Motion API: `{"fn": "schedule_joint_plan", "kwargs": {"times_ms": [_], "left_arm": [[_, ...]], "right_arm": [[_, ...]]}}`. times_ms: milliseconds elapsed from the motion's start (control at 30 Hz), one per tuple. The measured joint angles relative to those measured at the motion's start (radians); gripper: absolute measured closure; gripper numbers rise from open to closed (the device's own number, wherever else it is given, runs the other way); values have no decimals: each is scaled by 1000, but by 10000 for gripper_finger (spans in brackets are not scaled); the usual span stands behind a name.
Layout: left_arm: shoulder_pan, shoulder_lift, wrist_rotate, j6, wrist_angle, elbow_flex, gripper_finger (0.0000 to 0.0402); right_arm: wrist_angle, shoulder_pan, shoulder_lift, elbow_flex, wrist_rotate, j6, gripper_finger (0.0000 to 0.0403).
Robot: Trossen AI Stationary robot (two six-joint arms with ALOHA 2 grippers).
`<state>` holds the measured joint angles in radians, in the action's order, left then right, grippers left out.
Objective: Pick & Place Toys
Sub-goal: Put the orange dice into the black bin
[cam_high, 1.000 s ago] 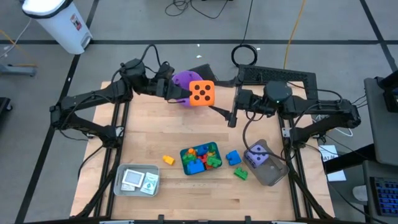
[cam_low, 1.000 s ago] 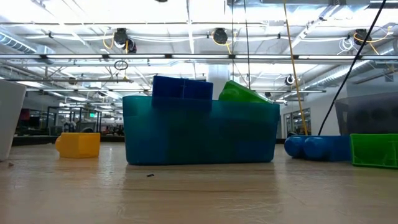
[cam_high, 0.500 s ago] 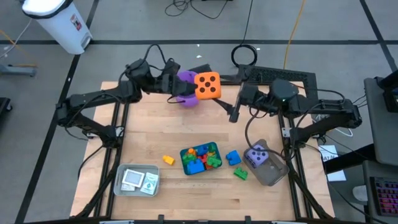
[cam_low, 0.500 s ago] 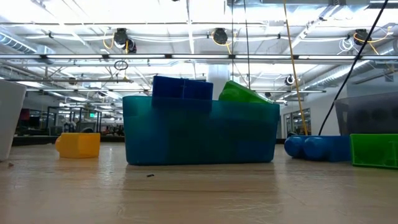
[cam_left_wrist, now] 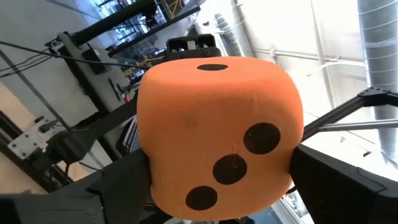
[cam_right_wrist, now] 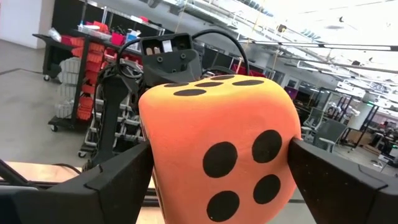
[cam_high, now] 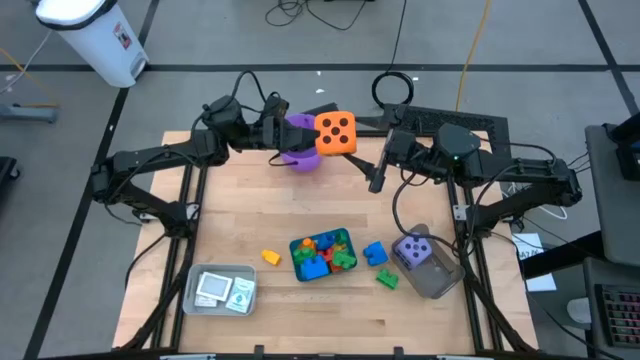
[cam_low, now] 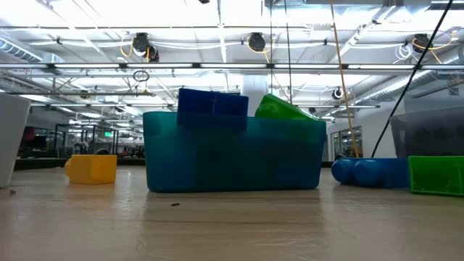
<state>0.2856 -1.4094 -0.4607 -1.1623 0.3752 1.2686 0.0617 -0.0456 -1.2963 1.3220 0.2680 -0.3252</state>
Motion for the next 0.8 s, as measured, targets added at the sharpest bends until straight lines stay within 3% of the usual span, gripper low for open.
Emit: {"fn": "schedule_joint_plan", "kwargs": {"times_ms": [567,800], "left_arm": [[-8,-8,16,23,67,0,48],[-8,-8,17,45,65,0,110]], "right_arm": [[-36,1,-4,0,-38,21,65],[-33,1,-4,0,-38,22,65]]}}
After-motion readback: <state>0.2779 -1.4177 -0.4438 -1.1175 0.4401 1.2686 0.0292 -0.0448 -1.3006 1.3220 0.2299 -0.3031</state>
